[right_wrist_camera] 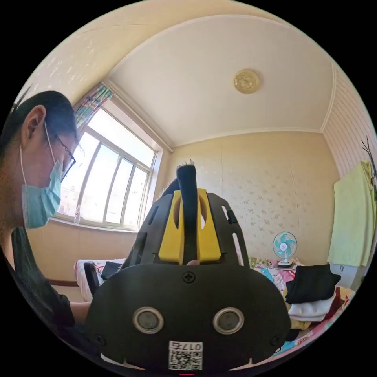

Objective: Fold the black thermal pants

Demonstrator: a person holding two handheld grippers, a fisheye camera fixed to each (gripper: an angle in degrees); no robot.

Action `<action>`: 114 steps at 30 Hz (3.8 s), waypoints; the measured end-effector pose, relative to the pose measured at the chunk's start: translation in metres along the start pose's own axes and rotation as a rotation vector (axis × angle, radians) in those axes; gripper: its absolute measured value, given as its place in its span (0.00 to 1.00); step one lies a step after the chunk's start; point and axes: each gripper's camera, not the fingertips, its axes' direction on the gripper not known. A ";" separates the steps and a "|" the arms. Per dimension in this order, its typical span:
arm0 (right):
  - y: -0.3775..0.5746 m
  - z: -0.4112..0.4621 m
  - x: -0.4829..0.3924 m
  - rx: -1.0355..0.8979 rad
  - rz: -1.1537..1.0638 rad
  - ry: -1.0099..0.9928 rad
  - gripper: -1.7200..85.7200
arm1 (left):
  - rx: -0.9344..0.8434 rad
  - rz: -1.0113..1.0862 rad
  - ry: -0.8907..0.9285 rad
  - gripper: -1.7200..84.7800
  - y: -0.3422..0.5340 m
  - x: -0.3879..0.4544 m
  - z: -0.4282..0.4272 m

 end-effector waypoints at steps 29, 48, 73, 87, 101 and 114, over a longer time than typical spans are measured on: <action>0.641 0.162 0.176 -1.173 0.400 -0.356 0.15 | -0.916 0.067 -0.106 0.21 0.221 -0.102 0.060; 0.646 -0.079 0.382 -0.958 0.767 0.037 0.15 | -0.984 -0.714 0.428 0.09 0.029 -0.231 0.024; 0.642 -0.076 0.333 -1.414 0.840 -0.422 0.06 | -1.217 -0.469 0.058 0.19 0.120 -0.059 0.143; 0.740 -0.113 0.563 -1.139 1.057 0.081 0.20 | -1.033 -0.858 0.476 0.04 0.071 -0.200 0.074; 0.760 0.172 0.302 -1.431 0.620 -0.406 0.13 | -0.452 -1.545 0.381 0.07 0.034 -0.403 -0.097; 0.757 -0.154 0.198 -1.393 0.646 -0.755 0.18 | -1.037 -1.069 0.013 0.20 -0.023 -0.387 -0.105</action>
